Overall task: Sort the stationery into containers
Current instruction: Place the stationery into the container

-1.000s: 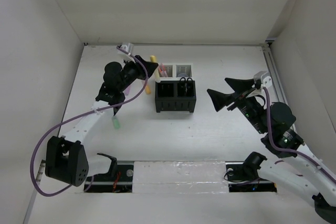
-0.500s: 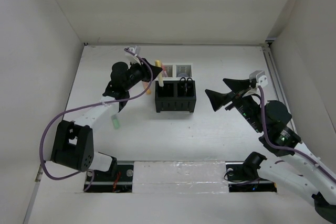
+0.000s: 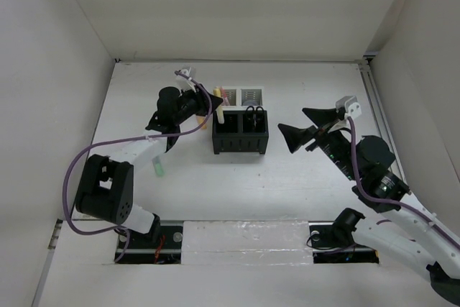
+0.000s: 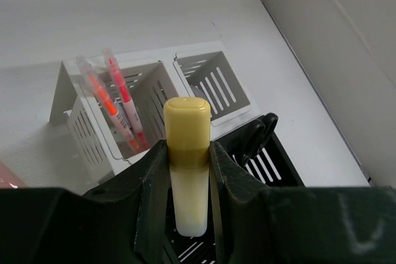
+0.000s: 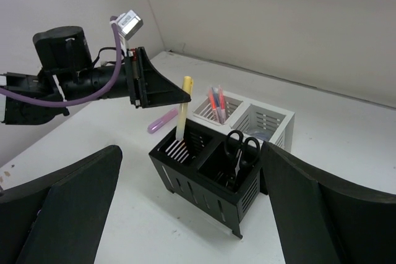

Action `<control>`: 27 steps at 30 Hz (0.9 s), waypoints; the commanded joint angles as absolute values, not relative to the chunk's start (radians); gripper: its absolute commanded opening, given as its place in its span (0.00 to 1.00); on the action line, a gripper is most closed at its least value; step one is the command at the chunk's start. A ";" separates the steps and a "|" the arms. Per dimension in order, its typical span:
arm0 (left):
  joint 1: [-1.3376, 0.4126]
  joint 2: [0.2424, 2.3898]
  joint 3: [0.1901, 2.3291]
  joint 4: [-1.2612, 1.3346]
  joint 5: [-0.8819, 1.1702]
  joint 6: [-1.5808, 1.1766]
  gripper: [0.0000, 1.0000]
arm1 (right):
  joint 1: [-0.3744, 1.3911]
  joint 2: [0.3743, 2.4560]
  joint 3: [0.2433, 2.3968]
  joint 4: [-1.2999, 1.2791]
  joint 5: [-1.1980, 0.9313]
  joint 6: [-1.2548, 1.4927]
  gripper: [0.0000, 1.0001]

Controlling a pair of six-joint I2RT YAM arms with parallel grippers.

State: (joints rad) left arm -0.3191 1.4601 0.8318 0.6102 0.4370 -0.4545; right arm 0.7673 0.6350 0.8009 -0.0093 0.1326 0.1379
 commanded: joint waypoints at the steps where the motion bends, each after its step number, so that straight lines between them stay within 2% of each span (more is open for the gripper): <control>1: -0.319 1.471 0.837 0.675 0.455 -0.454 0.00 | 0.769 0.632 0.792 0.021 0.097 0.121 1.00; 8: -0.319 1.471 0.827 0.675 0.446 -0.445 0.00 | 0.759 0.632 0.792 0.021 0.086 0.112 1.00; 13: -0.432 1.483 0.856 0.577 0.321 -0.351 0.00 | 0.759 0.632 0.792 0.021 0.077 0.112 1.00; 24: -0.433 1.447 0.859 0.545 0.252 -0.360 0.00 | 0.759 0.614 0.792 0.021 0.058 0.103 1.00; 25: -0.433 1.447 0.850 0.545 0.252 -0.360 0.07 | 0.759 0.614 0.792 0.021 0.058 0.103 1.00; 27: -0.433 1.437 0.850 0.545 0.252 -0.360 0.16 | 0.759 0.623 0.792 0.021 0.049 0.103 1.00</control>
